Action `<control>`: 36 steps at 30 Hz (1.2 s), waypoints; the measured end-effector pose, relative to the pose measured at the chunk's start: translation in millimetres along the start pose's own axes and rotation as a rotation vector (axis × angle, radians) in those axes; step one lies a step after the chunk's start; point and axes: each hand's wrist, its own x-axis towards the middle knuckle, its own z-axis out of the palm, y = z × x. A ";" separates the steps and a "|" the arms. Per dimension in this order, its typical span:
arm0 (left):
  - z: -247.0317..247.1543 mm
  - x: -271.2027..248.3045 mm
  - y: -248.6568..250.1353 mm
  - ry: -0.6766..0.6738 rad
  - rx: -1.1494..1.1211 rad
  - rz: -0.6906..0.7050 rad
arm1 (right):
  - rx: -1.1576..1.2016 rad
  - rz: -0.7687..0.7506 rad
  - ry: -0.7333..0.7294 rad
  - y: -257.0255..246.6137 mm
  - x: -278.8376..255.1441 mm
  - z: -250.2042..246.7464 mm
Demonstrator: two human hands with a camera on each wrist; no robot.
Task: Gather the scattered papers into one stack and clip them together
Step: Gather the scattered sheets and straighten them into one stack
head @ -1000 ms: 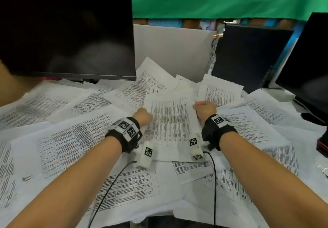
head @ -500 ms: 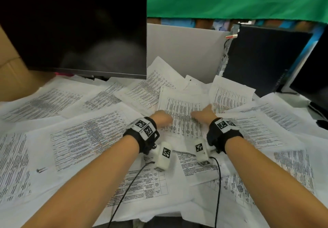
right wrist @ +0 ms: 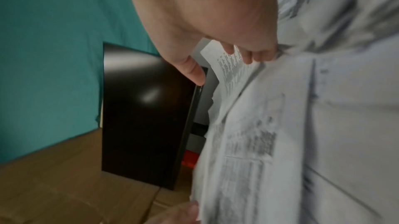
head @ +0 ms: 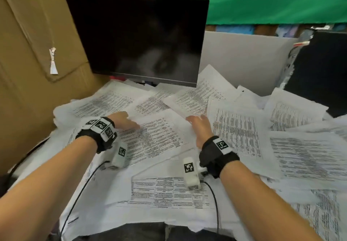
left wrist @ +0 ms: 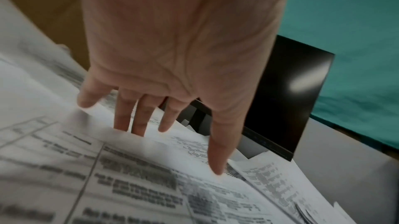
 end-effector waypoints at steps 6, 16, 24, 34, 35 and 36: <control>-22.0 -15.4 -12.8 0.256 -0.108 0.164 | 0.018 -0.052 0.067 11.5 1.6 8.3; -30.5 -49.2 -45.6 0.290 -0.687 0.150 | 0.049 0.057 -0.357 16.3 -10.8 47.5; -5.1 -62.5 -148.4 0.256 -0.516 -0.462 | -0.025 0.090 -0.175 51.0 19.5 31.5; 3.4 -52.1 -125.3 0.313 -0.620 -0.091 | 0.072 0.060 -0.257 56.5 19.0 24.7; 0.9 -54.5 -117.4 0.363 -0.613 -0.070 | 0.093 0.059 -0.282 56.1 16.8 23.7; -2.5 -56.7 -112.1 0.430 -0.595 -0.044 | 0.109 0.055 -0.306 55.8 15.3 23.2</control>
